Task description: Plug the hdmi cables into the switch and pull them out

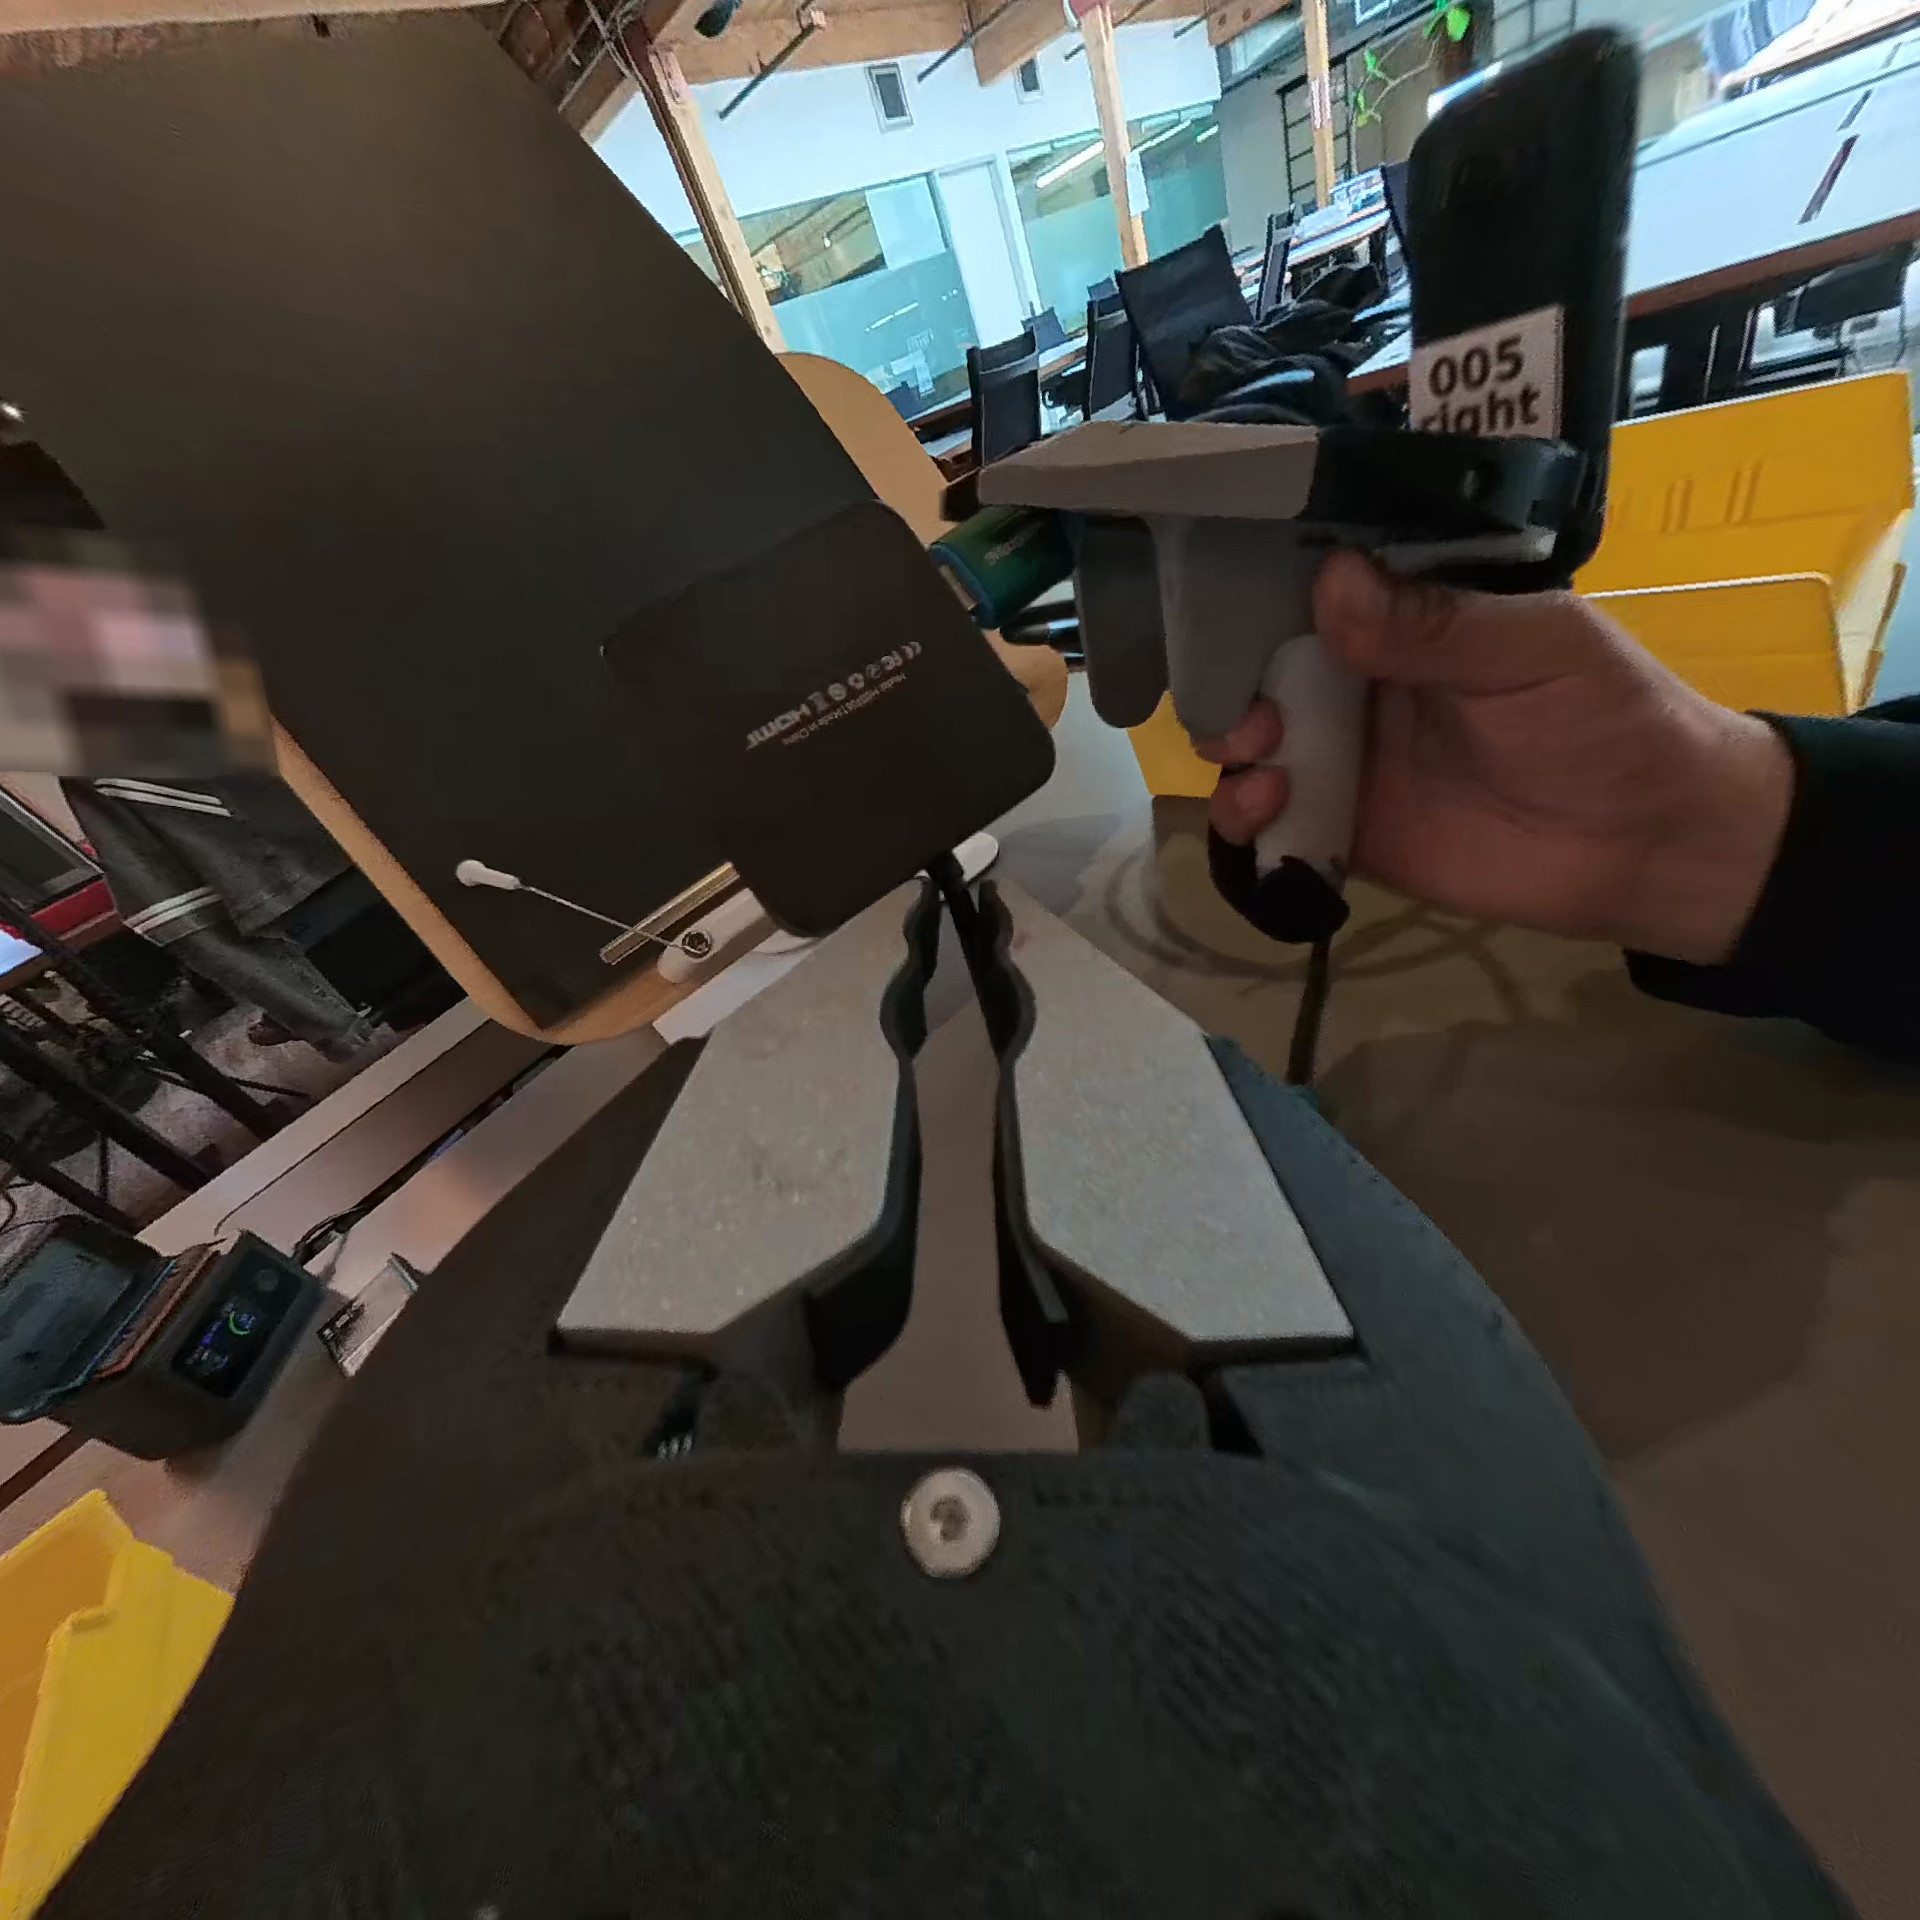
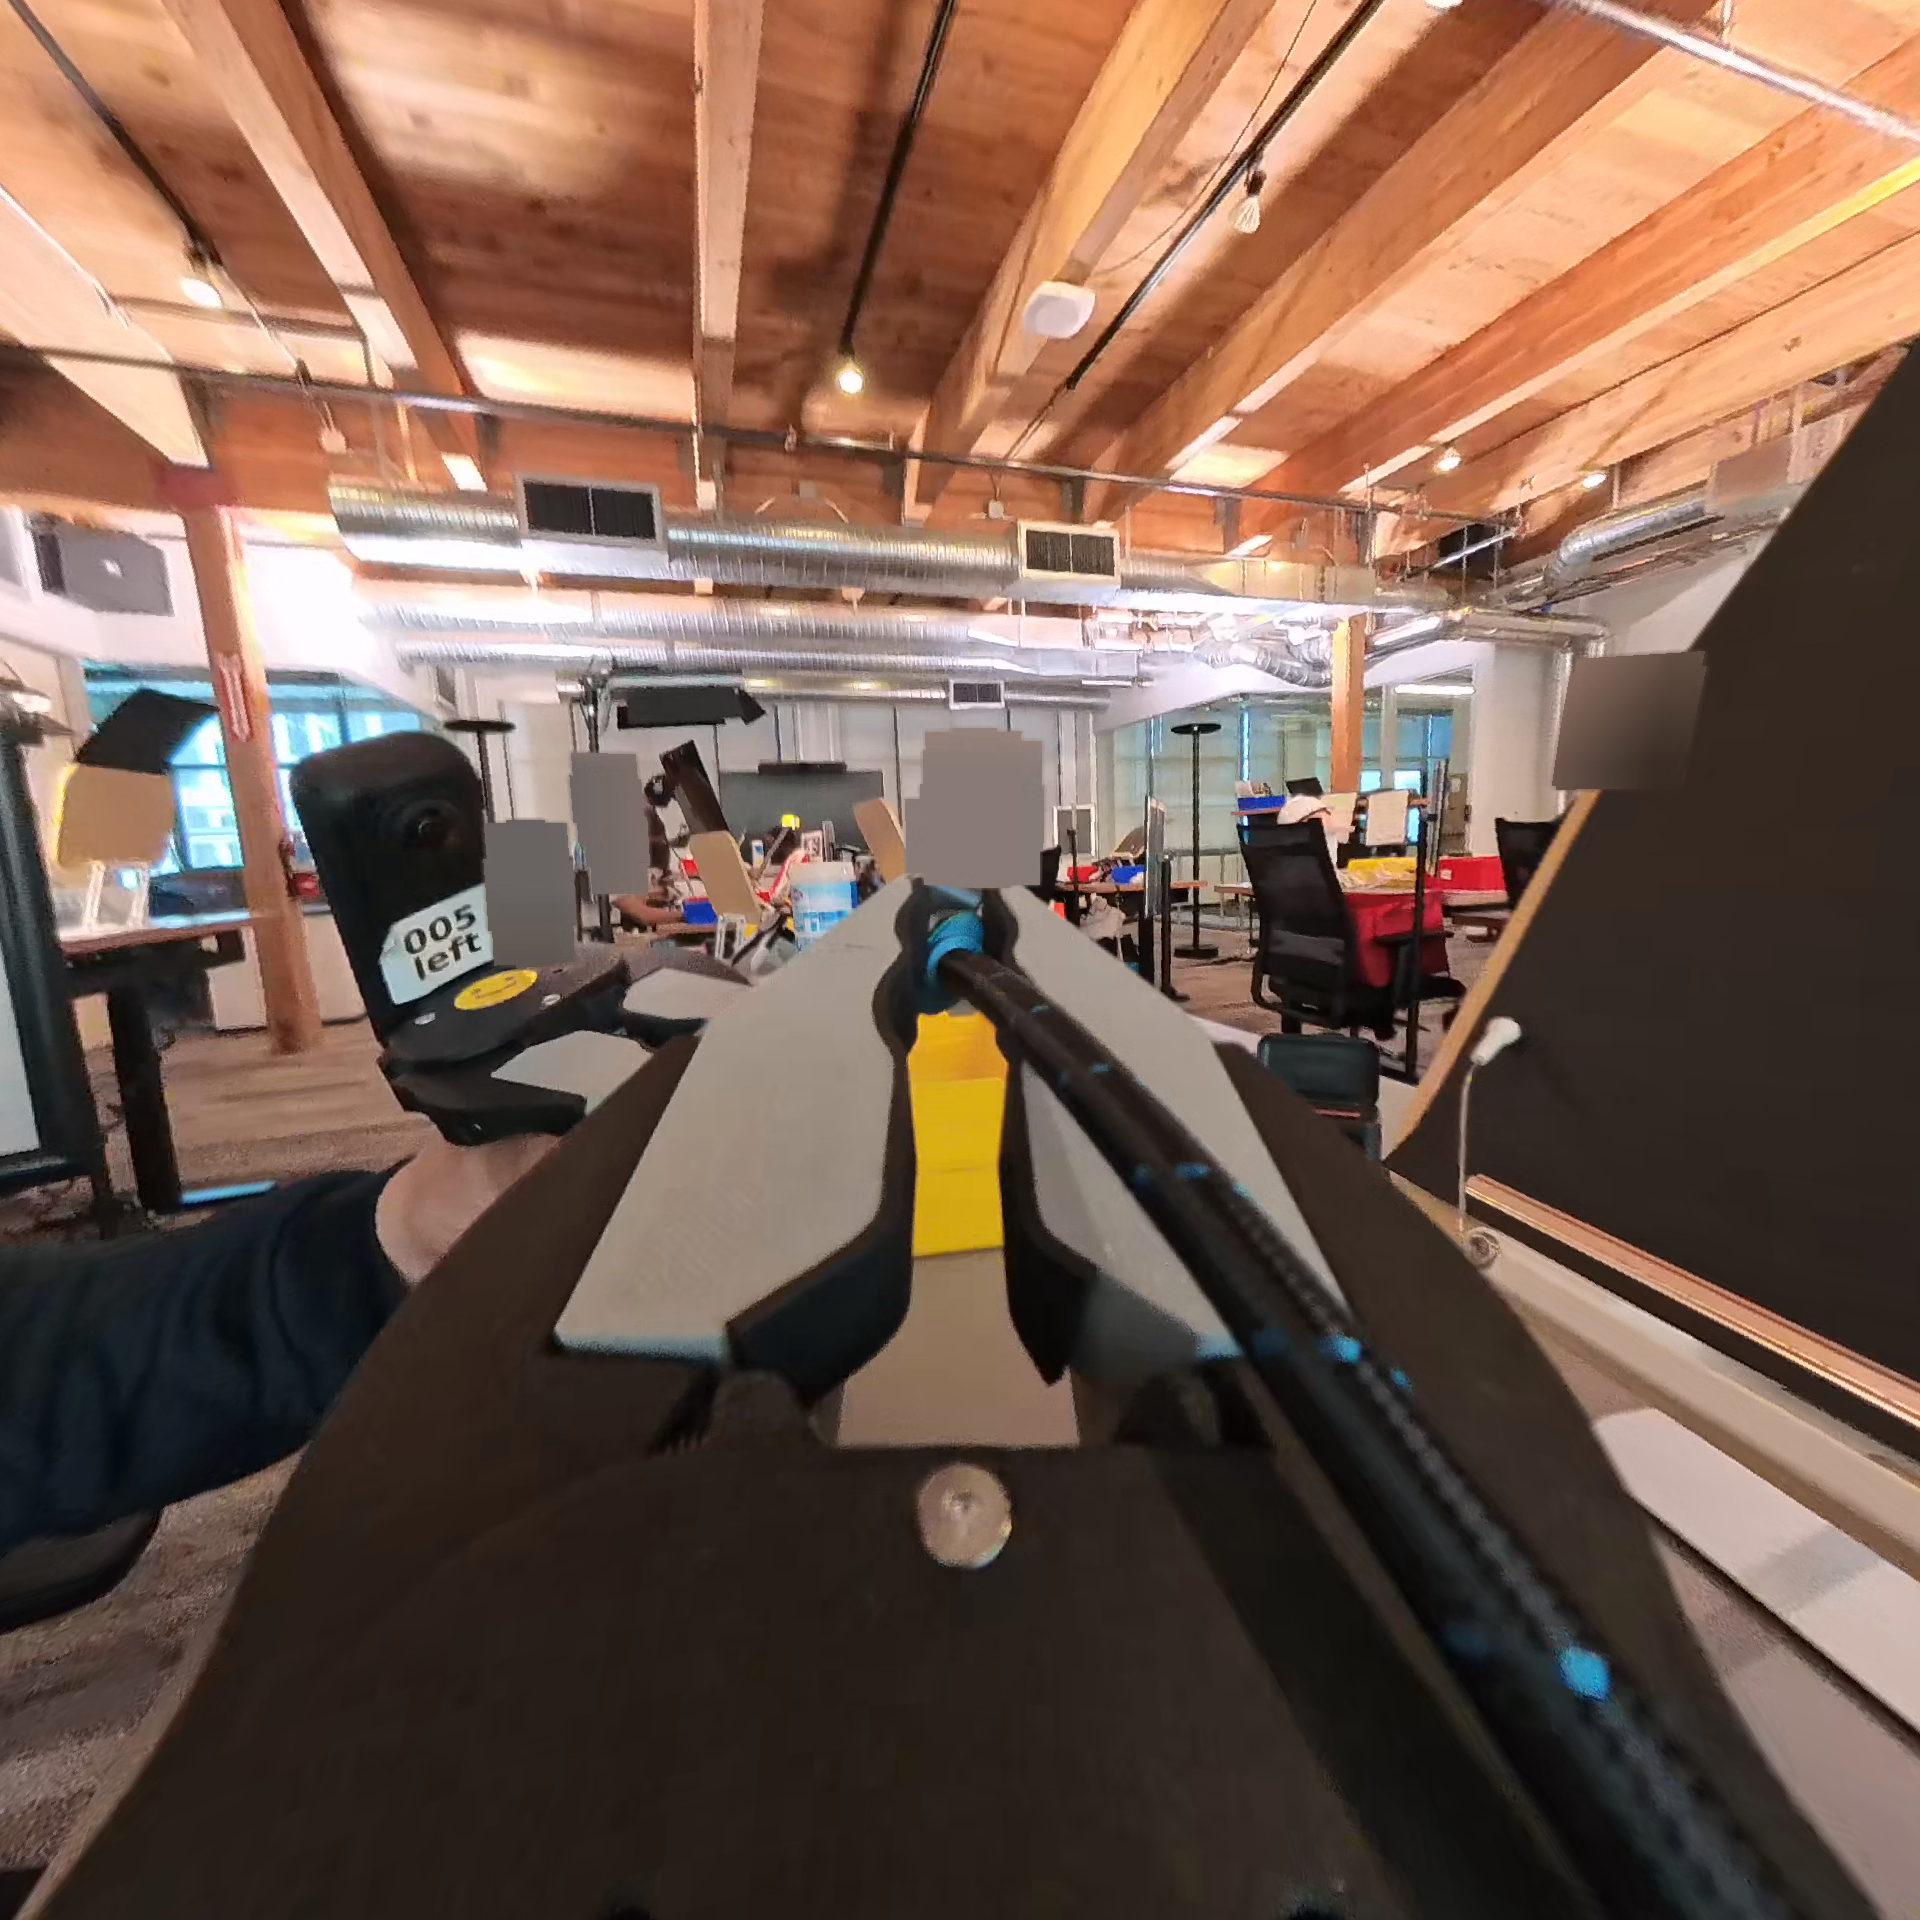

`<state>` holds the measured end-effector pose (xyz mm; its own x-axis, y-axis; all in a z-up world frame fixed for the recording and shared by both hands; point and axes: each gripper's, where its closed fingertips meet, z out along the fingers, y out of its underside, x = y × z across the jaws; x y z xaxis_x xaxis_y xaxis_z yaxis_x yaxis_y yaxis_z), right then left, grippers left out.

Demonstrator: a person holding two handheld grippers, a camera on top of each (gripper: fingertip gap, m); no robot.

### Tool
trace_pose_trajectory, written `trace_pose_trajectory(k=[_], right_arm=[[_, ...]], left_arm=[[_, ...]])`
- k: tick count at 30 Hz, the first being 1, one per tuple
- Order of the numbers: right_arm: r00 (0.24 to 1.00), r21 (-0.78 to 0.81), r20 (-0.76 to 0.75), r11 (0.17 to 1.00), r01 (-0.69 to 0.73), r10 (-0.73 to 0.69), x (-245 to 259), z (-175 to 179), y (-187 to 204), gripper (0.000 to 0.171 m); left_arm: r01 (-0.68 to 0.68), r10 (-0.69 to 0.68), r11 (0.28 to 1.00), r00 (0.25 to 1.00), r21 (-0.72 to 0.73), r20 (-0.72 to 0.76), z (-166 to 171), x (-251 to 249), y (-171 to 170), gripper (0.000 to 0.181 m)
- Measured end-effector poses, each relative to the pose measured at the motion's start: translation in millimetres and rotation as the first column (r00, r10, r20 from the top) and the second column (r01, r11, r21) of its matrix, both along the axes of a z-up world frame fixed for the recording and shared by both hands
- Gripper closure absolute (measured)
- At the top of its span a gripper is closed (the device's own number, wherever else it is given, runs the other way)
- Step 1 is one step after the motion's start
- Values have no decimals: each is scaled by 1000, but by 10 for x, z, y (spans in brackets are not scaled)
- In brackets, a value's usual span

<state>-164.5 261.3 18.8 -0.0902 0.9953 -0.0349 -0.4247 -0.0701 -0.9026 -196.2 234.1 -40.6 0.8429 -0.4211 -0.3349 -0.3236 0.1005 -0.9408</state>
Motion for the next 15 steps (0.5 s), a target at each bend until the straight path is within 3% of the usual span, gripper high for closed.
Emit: trace_pose_trajectory(k=[4, 9, 15], right_arm=[[999, 1, -40, 1000, 7, -7, -12, 17, -27, 163], [999, 25, -53, 1000, 1, 0, -39, 0, -65, 163], [999, 65, 35, 997, -34, 32, -85, -73, -151, 164]], left_arm=[[-7, 6, 1000, 999, 20, 42, -12, 0, -7, 175], [74, -74, 997, 973, 7, 217, -36, 14, -59, 176], [112, -103, 991, 988, -70, 118, -144, -33, -86, 179]])
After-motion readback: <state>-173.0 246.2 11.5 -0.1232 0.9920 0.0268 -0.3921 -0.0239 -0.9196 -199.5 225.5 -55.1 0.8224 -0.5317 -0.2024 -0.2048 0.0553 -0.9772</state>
